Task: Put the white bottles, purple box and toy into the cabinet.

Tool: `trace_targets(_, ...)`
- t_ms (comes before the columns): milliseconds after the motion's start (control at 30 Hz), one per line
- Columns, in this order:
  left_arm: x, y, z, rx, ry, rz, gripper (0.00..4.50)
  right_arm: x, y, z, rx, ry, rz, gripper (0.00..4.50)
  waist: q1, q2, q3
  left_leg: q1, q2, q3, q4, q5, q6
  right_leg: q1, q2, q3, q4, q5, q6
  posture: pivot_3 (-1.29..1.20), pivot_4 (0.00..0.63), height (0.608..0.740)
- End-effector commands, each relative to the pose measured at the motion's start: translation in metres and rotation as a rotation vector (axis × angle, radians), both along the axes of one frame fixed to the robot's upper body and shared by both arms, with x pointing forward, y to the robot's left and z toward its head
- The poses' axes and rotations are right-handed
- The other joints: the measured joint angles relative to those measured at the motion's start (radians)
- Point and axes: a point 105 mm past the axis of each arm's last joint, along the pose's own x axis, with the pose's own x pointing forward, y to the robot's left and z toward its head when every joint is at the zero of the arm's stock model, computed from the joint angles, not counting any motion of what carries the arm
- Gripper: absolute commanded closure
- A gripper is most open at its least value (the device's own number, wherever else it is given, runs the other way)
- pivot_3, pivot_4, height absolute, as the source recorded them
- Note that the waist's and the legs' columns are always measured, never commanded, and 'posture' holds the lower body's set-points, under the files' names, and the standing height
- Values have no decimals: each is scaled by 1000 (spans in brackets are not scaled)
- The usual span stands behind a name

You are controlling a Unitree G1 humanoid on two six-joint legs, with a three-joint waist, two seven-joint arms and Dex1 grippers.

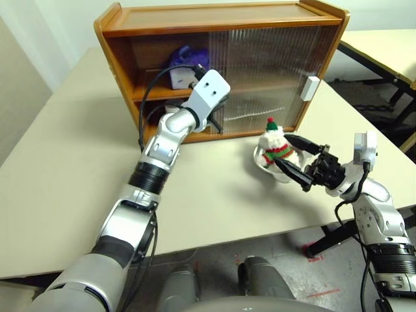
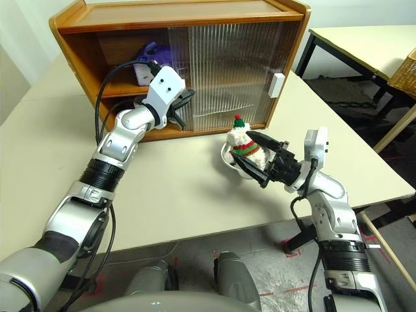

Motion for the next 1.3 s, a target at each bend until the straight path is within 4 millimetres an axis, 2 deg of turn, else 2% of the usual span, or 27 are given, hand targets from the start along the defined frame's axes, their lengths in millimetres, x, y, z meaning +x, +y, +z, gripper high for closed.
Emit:
trace_targets(33, 7, 36, 3, -1, -7, 126, 4466, 2, 0, -1, -6, 1, 3, 0, -3, 0, 1, 2, 0, 0, 0, 0, 0, 1, 2, 2, 0, 0, 0, -15, 0, 740)
trace_targets(167, 5, 58, -1, 8, 1, 179, 4466, 2, -1, 0, -4, -1, 1, 0, -13, 0, 2, 8, 3, -1, 0, -1, -1, 9, 10, 10, 1, 0, 0, -11, 0, 740)
trace_targets(500, -2, 103, -1, 28, 2, 290, 4466, 4, 1, 2, 20, -4, 36, 0, -28, -1, 5, 17, 2, 0, -2, -1, -1, 13, 13, 18, 1, 1, -1, 22, 0, 740)
trace_targets(600, -6, 113, 1, 31, 0, 316, 4466, 4, 2, 3, 25, -3, 49, 0, -24, -2, 6, 22, 3, 0, -3, -1, -1, 13, 14, 18, 1, 1, -2, 30, 0, 740)
trace_targets(1033, -27, 153, 0, 62, 7, 414, 4466, 9, 4, 3, 21, -1, 83, 0, 5, -3, 9, 20, 3, 1, -5, -2, -3, 11, 11, 18, -1, 0, -2, 64, 0, 740)
trace_targets(1300, -37, 173, 3, 87, 8, 449, 4466, 11, 5, 3, 12, 4, 111, 0, 33, -3, 9, 20, 3, 2, -15, -3, -4, 10, 9, 17, -6, -4, -3, 96, 0, 740)
